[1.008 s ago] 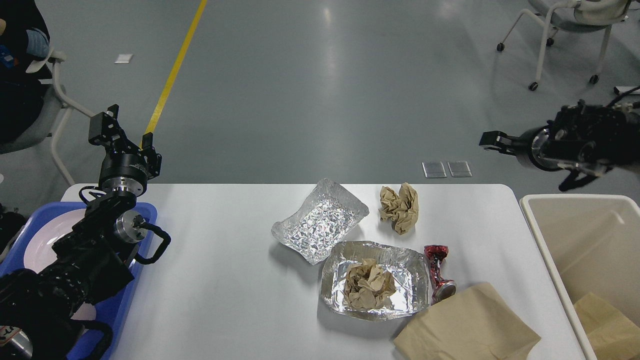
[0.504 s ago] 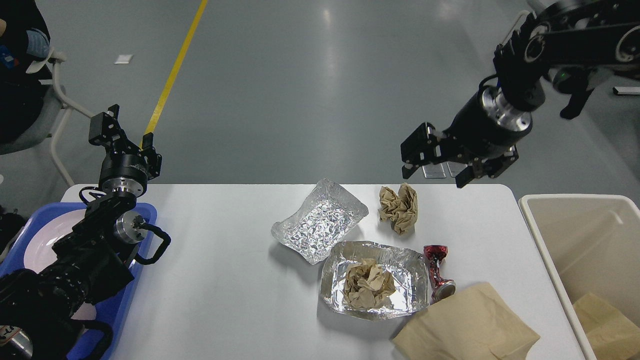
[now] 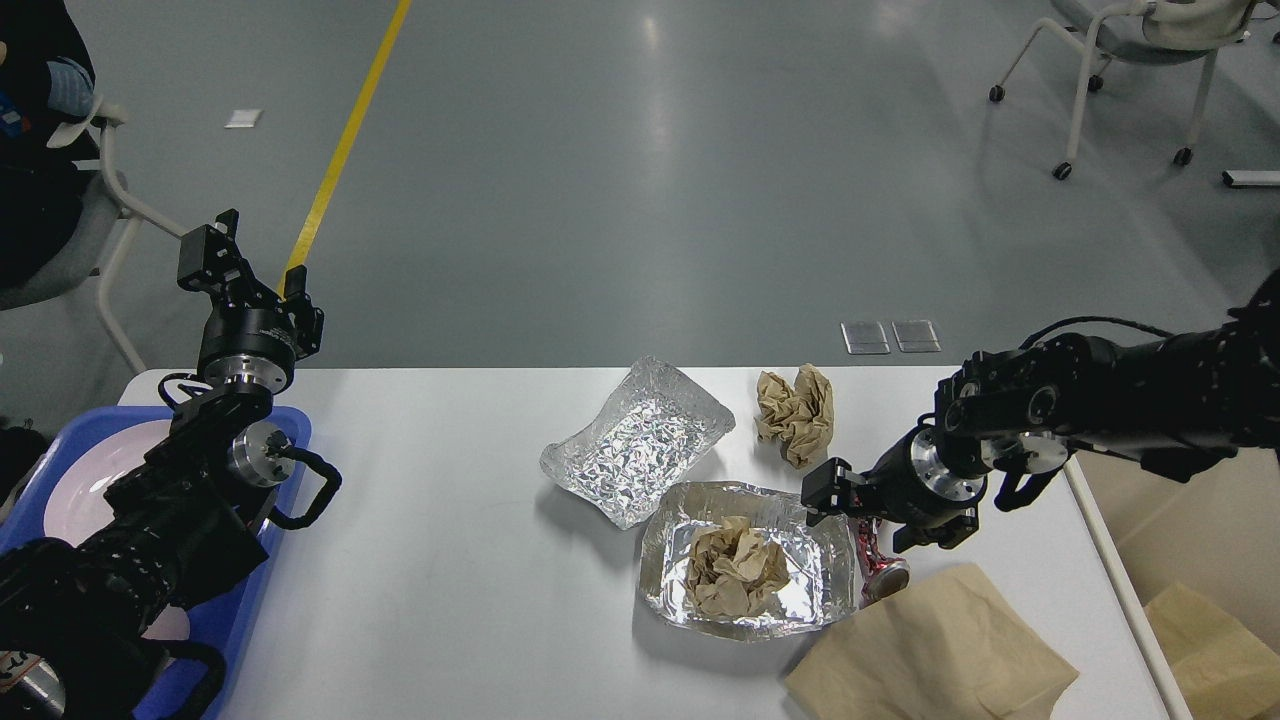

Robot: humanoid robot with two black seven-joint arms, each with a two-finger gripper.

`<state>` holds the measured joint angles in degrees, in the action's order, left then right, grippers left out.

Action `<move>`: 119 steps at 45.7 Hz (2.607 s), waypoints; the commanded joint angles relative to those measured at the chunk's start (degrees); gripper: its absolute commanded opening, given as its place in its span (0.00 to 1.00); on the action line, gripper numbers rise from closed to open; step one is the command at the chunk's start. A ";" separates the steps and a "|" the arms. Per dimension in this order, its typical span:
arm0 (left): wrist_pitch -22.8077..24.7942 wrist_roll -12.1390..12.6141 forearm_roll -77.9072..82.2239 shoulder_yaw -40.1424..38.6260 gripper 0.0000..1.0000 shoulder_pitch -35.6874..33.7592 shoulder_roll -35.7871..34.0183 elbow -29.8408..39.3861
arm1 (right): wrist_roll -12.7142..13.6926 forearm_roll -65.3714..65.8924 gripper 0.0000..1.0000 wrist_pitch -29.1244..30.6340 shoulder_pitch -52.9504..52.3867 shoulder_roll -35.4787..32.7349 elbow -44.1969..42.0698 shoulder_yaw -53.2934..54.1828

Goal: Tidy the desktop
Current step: 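Grasp the foil tray with crumpled paper using the right gripper, then lift the foil tray and drop it into the white bin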

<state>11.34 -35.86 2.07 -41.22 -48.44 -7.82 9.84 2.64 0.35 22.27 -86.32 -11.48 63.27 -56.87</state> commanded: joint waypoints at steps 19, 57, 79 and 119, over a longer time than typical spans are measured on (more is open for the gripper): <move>0.00 0.00 0.04 0.00 0.96 0.01 0.00 0.00 | 0.00 -0.08 1.00 -0.47 9.76 3.22 -7.72 2.64; -0.09 0.00 -0.05 0.00 0.96 -0.07 0.00 0.00 | 0.00 -0.26 0.00 -6.80 11.61 2.52 -6.94 2.99; 0.00 0.00 -0.05 0.00 0.96 -0.07 0.00 0.00 | -0.53 -0.08 0.00 -6.19 6.96 -8.02 -1.40 5.98; 0.00 0.00 -0.05 0.00 0.96 0.01 0.00 0.00 | -0.09 -0.08 0.00 19.92 -26.36 -36.33 1.60 12.23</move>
<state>11.32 -35.86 2.07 -41.22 -48.48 -7.82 9.85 2.44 0.18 42.46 -111.09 -46.97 66.24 -42.63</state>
